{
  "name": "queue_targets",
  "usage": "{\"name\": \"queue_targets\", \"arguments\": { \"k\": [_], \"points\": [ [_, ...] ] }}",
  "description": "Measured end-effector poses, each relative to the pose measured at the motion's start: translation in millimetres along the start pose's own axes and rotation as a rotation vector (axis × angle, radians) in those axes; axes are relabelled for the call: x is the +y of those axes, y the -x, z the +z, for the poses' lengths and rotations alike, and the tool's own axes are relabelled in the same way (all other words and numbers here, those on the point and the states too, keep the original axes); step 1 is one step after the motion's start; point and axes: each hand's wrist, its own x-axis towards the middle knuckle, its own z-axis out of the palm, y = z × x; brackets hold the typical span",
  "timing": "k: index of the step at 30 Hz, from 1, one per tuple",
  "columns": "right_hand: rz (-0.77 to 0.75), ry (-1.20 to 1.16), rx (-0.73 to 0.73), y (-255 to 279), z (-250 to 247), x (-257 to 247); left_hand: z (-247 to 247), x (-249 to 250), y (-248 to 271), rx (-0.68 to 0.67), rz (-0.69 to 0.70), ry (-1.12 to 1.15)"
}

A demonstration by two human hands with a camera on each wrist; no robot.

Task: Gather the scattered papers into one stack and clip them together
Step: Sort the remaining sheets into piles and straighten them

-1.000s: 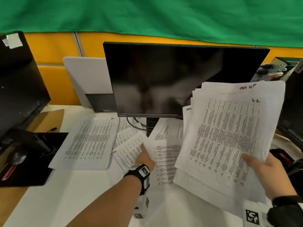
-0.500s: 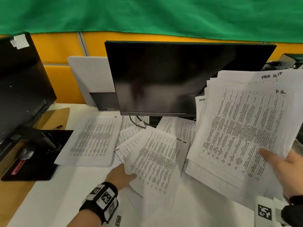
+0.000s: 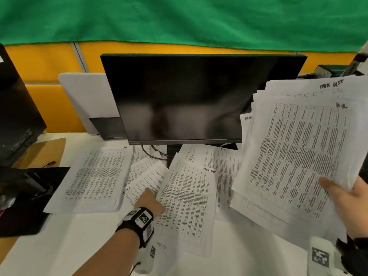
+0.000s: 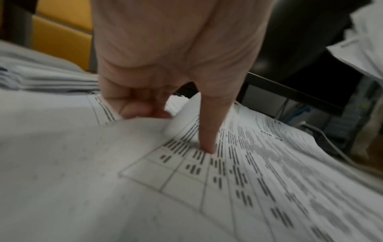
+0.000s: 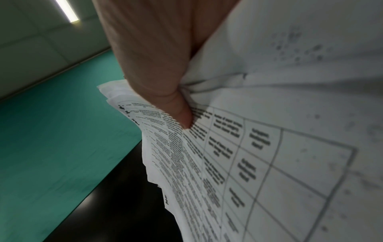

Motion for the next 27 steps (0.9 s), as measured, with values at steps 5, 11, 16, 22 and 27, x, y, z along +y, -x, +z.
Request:
{"name": "queue_targets", "arguments": {
  "k": [5,11,16,22,27],
  "points": [
    [-0.037,-0.028,0.039,-13,-19,17,1,19,3,-0.038,0.283,0.250],
    [-0.001,-0.121,-0.041,-8,-5,-18,40,93,-3,-0.025,0.319,0.430],
    [-0.010,-0.125,-0.067,-20,2,-11,82,128,-13,0.147,0.289,-0.032],
    [0.011,-0.096,-0.063,-27,0,-6,95,145,-23,0.143,0.101,0.066],
    [0.033,-0.126,-0.060,-28,-6,-10,80,149,-32,0.165,0.025,-0.073]
  ]
}}
